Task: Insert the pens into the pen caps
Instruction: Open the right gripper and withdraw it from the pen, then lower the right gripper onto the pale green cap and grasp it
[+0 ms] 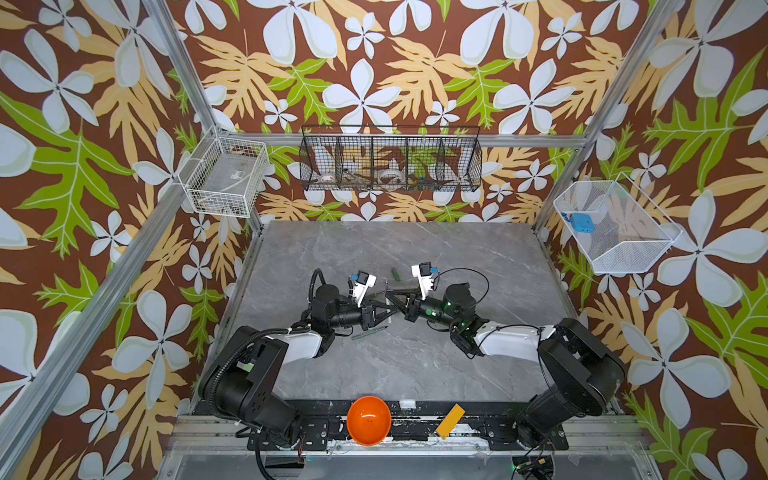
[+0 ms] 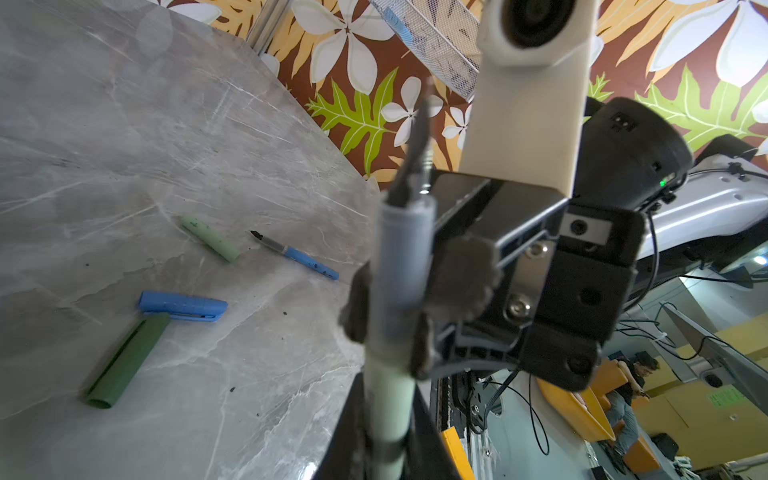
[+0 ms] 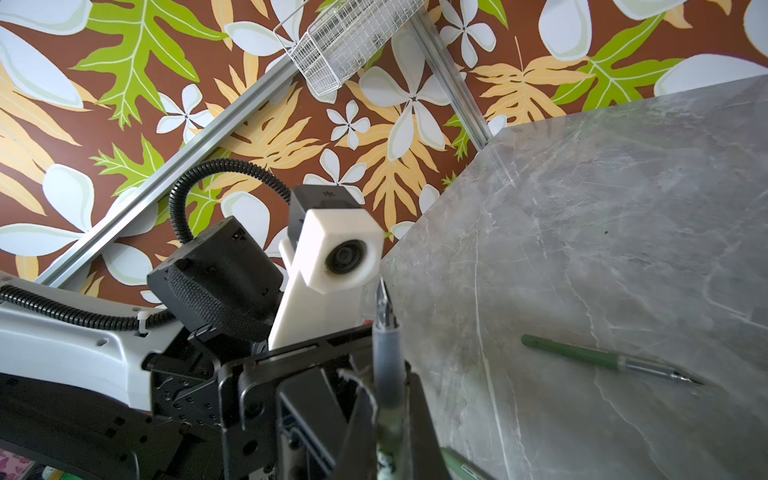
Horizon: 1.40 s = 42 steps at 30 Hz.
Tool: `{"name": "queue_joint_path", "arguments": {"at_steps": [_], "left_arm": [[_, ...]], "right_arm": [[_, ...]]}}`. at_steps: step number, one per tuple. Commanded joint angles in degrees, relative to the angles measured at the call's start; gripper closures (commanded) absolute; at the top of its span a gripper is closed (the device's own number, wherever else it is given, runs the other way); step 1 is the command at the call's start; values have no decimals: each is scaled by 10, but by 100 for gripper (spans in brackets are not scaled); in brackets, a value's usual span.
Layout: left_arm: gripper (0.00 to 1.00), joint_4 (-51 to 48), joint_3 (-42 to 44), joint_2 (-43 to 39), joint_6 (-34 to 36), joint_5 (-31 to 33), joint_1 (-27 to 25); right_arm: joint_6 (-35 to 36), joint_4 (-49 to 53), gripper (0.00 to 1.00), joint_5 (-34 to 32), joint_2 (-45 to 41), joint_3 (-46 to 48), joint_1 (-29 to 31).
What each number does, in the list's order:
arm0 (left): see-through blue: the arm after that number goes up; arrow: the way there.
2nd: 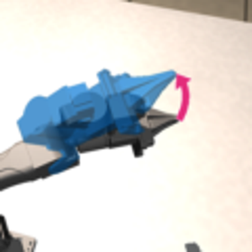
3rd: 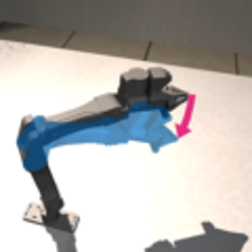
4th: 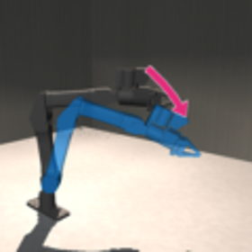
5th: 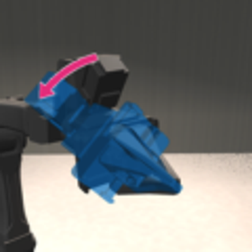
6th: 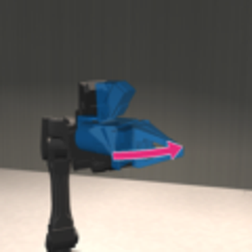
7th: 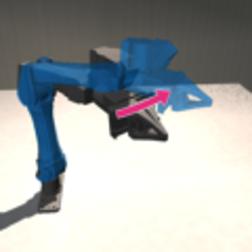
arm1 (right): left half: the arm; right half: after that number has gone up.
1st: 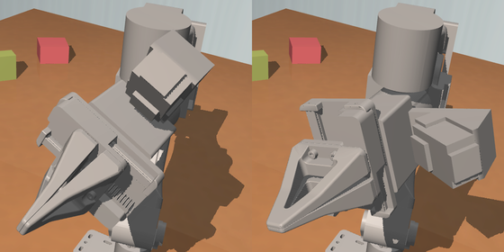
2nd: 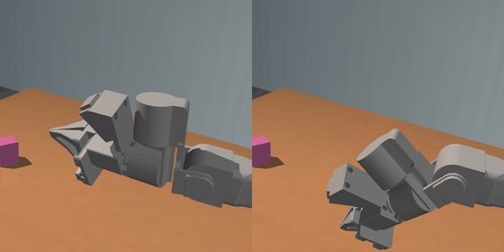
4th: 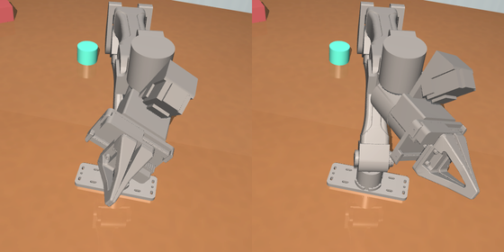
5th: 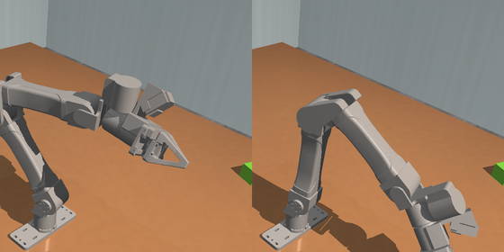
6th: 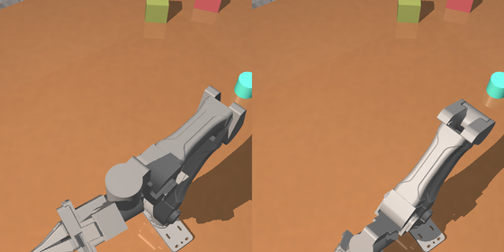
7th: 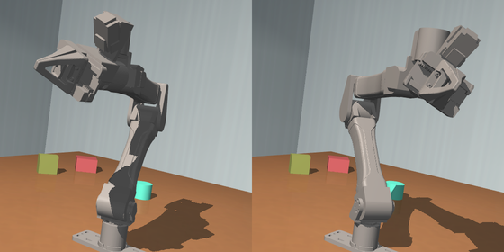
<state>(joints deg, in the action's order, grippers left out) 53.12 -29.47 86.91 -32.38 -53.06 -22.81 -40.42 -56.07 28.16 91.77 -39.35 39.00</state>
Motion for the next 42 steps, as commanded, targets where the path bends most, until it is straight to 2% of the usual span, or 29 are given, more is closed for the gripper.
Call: {"name": "queue_joint_path", "arguments": {"at_steps": [1,4,7,9,13,14,17,20,28,42], "left_arm": [[100,-41,-10,-10,42,16,0],[100,-88,-15,-22,74,44,0],[100,-139,-19,-39,109,80,0],[100,-163,-21,-49,125,104,0],[100,-204,-25,-66,154,157,-11],[100,-216,-27,-71,163,175,-18],[100,-246,-26,-92,201,248,-46],[100,-242,-15,-108,219,288,-63],[100,-212,12,-139,225,311,-66],[100,-188,30,-165,219,318,-76]], "right_arm": [[14,13,89,-16,-12,0,0],[38,69,82,-30,-31,-5,0],[71,166,69,-51,-64,-20,-1],[99,271,66,-89,-95,-43,-2],[153,543,56,-183,-148,-130,-25],[159,615,51,-200,-147,-162,-40],[190,786,50,-222,-118,-249,-90],[225,877,50,-222,-73,-315,-122],[279,961,49,-254,33,-432,-134],[303,974,50,-244,157,-465,-140]]}}
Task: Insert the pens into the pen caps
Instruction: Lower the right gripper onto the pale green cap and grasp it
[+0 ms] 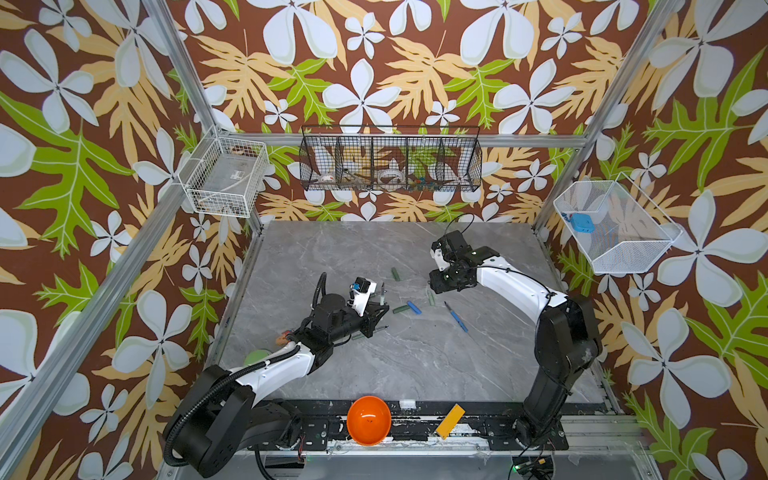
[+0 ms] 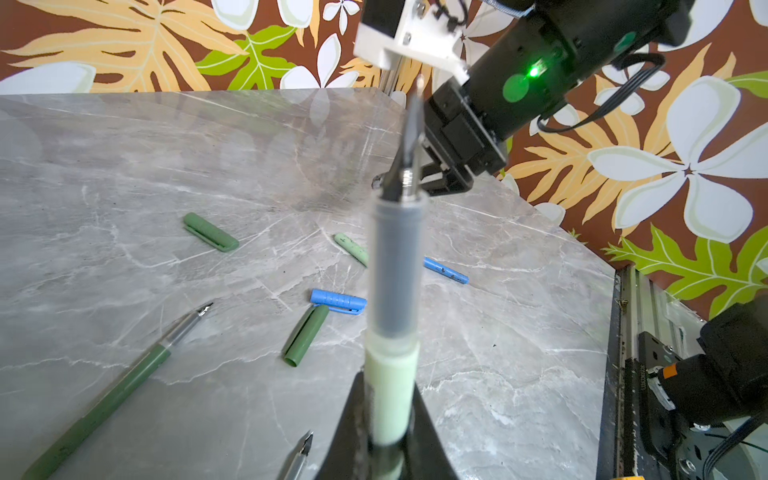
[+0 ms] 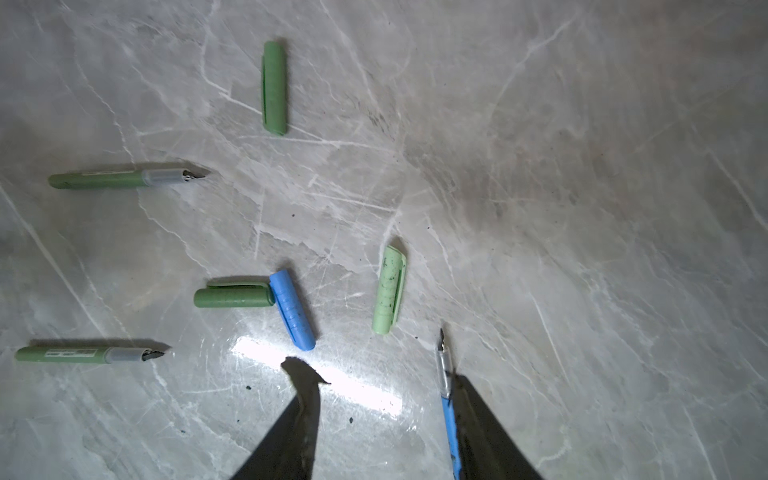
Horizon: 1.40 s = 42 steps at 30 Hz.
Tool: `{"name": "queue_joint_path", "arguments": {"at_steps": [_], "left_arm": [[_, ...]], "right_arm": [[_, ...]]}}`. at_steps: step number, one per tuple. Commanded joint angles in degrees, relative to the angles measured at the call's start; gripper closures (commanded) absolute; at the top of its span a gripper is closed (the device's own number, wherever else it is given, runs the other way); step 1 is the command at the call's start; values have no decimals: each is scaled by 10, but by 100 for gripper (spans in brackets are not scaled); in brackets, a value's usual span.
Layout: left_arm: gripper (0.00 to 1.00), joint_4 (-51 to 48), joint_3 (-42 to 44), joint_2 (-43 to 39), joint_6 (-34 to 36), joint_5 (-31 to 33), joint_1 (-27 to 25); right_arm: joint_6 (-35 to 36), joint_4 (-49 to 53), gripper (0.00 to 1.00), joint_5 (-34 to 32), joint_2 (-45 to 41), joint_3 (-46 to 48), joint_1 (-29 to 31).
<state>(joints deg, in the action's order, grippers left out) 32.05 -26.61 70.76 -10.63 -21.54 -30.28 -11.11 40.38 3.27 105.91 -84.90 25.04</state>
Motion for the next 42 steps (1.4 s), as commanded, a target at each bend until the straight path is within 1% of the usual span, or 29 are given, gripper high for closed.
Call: {"name": "queue_joint_path", "arguments": {"at_steps": [1,4,12,20,25,36,39,42], "left_arm": [[100,22,2,-6,1,3,-2],[100,23,3,-11,1,3,-2],[100,25,2,-1,1,2,-2],[100,28,2,2,1,3,-2],[100,27,2,4,1,1,-3],[100,25,0,11,3,4,-3],[100,25,-2,14,4,4,-3],[100,22,-3,16,5,5,-3]], "right_arm": [[13,13,51,8,30,-17,0],[20,19,51,11,62,-35,0],[31,31,52,8,116,-71,0],[42,35,53,2,152,-75,-1],[49,30,56,-6,167,-79,-1],[54,18,59,12,196,-93,-1],[52,19,62,19,203,-96,-1],[50,16,67,22,204,-89,-1]]}}
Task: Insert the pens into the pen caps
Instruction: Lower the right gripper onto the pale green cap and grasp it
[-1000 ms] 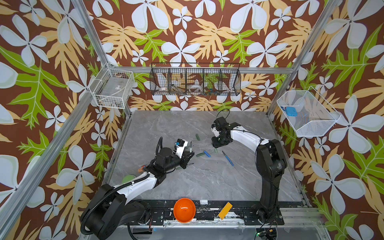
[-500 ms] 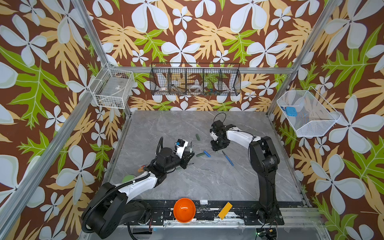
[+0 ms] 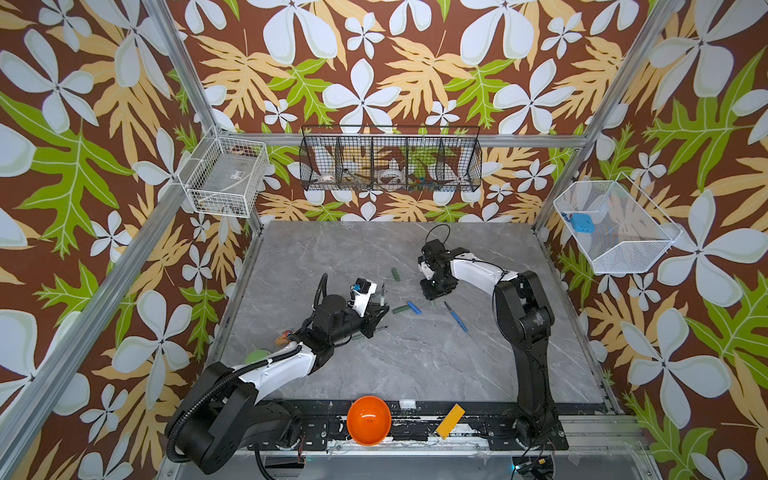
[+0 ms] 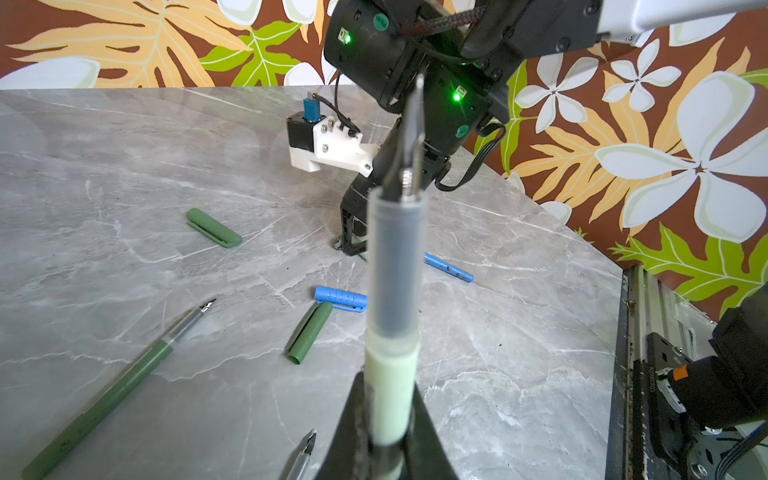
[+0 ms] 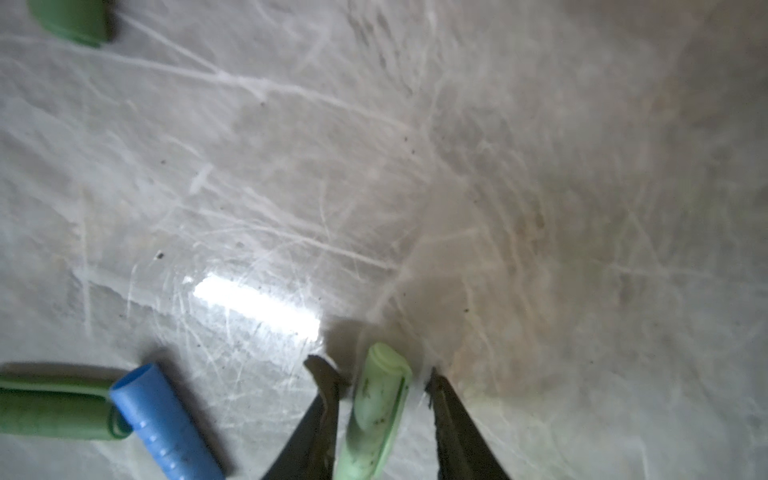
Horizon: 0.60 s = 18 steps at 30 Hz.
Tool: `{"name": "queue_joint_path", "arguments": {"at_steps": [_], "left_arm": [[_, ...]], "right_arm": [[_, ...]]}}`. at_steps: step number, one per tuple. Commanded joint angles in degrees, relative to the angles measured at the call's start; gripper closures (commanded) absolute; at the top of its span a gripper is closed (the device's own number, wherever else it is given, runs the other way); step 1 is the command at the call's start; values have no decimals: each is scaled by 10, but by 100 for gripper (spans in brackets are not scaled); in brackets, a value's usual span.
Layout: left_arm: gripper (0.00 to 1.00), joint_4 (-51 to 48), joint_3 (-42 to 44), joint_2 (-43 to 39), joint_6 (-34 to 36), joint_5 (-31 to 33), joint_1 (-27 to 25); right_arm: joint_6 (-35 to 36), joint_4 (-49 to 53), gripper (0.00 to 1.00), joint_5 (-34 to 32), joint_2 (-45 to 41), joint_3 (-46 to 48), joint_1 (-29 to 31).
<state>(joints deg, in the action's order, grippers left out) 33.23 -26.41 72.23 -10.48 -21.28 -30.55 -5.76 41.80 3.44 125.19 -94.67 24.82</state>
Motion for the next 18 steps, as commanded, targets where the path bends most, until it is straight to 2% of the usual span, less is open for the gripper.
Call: {"name": "queue_joint_path", "arguments": {"at_steps": [1,6,8,18], "left_arm": [[100,10,-5,0,4,3,0],[100,12,-5,5,4,5,0],[100,10,-6,8,4,4,0],[100,22,-4,14,0,-1,-1]], "right_arm": [[-5,-2,69,19,10,12,1],[-7,-7,82,12,6,23,1],[-10,-12,85,14,0,29,1],[-19,-52,88,9,-51,62,1]]}}
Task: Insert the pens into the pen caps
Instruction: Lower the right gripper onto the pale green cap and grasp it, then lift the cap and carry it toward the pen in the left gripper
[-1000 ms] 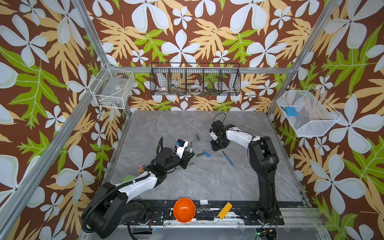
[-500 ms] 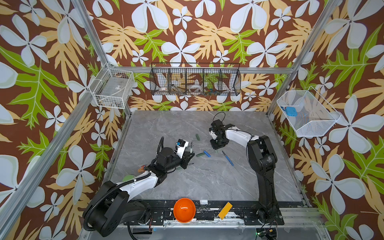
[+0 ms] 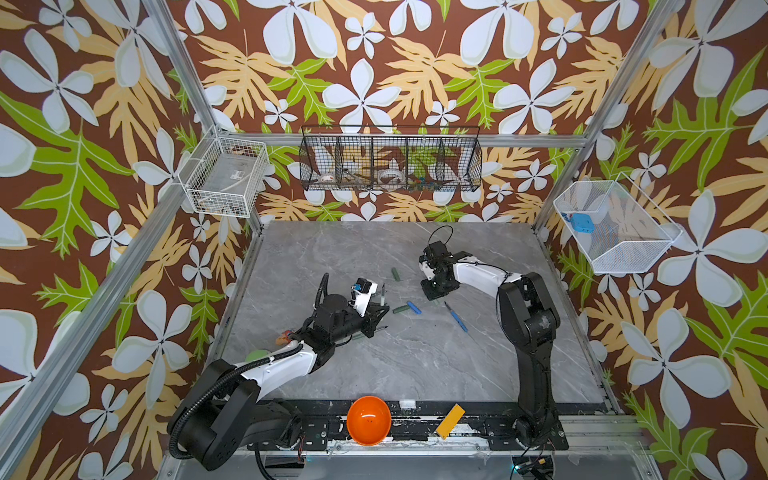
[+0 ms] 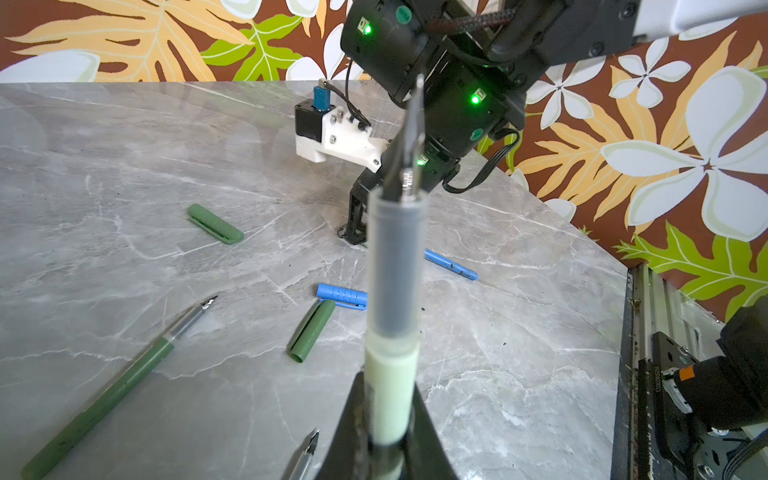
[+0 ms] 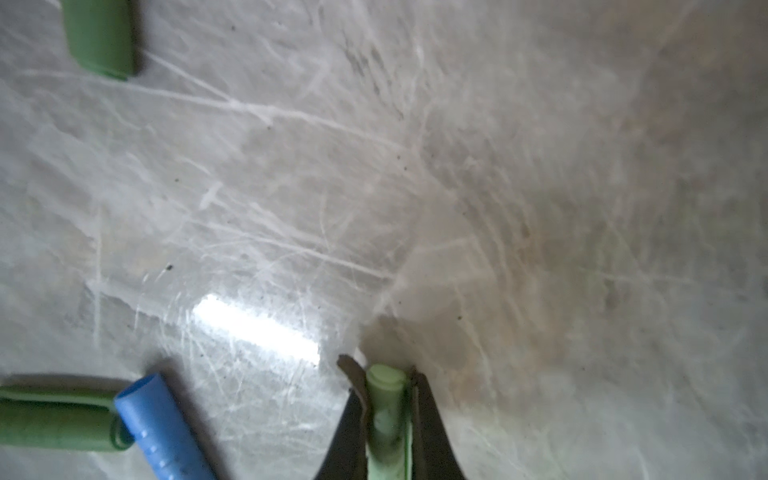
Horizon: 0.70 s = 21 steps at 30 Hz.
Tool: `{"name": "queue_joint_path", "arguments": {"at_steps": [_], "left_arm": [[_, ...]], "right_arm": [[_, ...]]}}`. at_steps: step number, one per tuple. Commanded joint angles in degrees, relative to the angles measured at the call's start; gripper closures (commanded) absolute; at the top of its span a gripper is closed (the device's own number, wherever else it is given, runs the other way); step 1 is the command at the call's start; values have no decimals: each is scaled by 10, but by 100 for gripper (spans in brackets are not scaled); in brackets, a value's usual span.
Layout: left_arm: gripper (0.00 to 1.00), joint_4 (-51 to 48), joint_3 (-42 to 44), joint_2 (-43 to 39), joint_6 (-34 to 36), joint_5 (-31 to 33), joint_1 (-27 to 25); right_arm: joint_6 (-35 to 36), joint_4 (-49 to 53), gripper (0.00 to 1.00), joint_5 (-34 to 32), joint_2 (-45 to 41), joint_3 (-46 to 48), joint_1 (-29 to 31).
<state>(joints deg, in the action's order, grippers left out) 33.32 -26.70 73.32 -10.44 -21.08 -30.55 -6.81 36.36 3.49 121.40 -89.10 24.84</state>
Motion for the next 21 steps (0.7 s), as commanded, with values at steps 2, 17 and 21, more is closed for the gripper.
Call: {"name": "queue_joint_path", "arguments": {"at_steps": [2,17,21], "left_arm": [[100,21,-4,7,-1,-4,-3],[100,30,-19,40,-7,-16,-32],[100,40,-20,49,-15,-27,-34]], "right_arm": [[-13,-12,88,19,-28,15,0],[-90,-298,89,194,-209,203,-5],[-157,-446,89,250,-259,281,-6]]}}
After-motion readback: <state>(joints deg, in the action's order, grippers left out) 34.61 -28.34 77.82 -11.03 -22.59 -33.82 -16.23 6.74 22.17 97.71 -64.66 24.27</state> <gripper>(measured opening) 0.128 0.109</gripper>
